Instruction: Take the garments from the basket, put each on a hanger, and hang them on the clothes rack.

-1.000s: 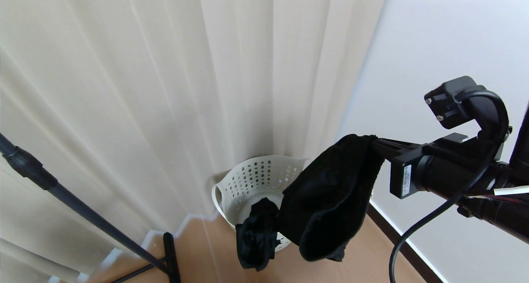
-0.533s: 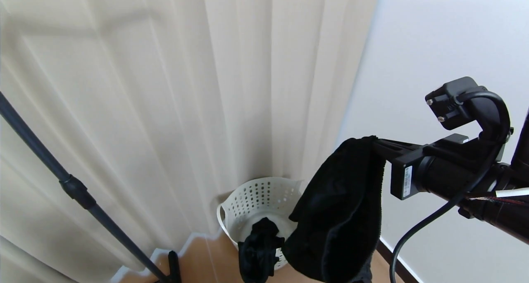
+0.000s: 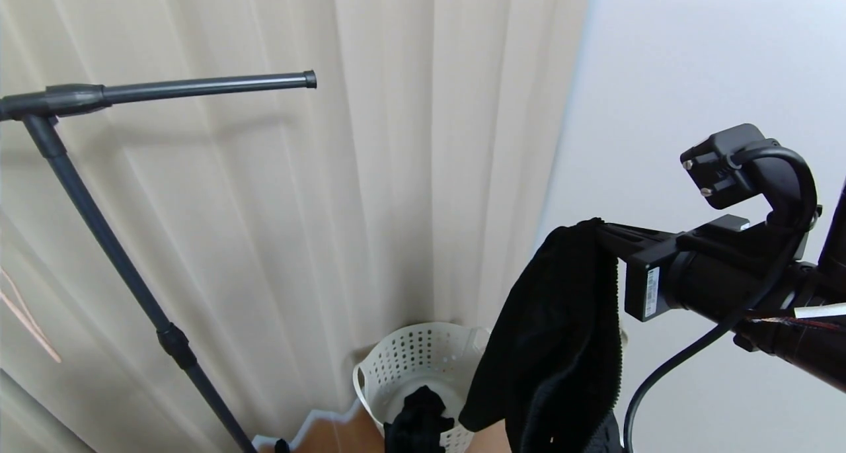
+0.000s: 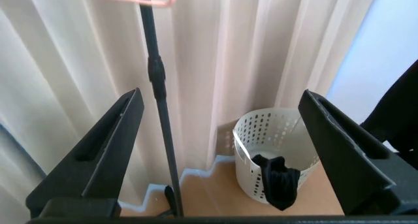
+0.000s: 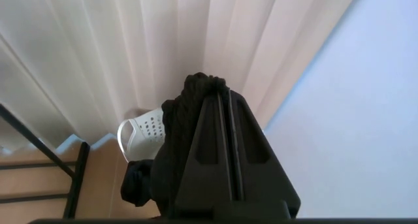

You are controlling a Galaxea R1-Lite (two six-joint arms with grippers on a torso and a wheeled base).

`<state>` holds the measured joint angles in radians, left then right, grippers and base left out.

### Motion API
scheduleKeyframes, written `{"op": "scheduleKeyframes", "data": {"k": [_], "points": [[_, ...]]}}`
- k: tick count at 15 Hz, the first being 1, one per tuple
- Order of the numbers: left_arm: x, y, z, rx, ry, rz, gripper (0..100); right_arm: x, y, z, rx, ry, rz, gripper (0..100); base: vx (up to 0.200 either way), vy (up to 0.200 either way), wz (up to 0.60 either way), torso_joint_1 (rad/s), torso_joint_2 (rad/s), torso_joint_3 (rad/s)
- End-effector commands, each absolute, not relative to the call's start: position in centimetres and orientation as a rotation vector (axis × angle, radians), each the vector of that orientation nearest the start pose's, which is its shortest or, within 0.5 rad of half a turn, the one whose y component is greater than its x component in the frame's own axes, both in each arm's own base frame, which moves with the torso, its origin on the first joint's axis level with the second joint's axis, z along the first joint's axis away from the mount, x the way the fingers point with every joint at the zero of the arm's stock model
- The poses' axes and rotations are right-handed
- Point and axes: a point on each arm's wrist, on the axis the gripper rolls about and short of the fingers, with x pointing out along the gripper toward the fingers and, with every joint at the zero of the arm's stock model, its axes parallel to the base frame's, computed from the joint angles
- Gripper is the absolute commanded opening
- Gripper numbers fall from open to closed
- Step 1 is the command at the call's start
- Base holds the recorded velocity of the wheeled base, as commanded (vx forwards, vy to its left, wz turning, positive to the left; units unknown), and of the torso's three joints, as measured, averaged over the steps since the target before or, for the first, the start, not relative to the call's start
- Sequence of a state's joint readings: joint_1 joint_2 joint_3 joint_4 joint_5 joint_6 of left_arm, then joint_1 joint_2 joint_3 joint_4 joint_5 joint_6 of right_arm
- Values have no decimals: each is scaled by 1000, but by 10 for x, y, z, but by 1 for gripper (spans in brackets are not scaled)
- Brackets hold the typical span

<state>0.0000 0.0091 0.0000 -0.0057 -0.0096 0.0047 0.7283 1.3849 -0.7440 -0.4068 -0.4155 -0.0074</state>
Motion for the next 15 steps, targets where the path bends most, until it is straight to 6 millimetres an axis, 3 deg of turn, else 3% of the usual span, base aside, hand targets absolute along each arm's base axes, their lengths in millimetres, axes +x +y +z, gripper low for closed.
{"op": "scheduleKeyframes", "data": {"k": [1, 9, 15], "points": [[-22, 0, 76, 5, 5, -9, 100, 176, 145, 227, -137, 200, 312, 0, 0, 0, 0, 212, -540, -217], [-22, 0, 76, 9, 6, -9, 100, 175, 145, 226, -138, 201, 314, 0, 0, 0, 0, 245, -569, -317], [-22, 0, 76, 11, 6, -9, 100, 175, 144, 225, -139, 203, 312, 0, 0, 0, 0, 185, -405, -227]]}}
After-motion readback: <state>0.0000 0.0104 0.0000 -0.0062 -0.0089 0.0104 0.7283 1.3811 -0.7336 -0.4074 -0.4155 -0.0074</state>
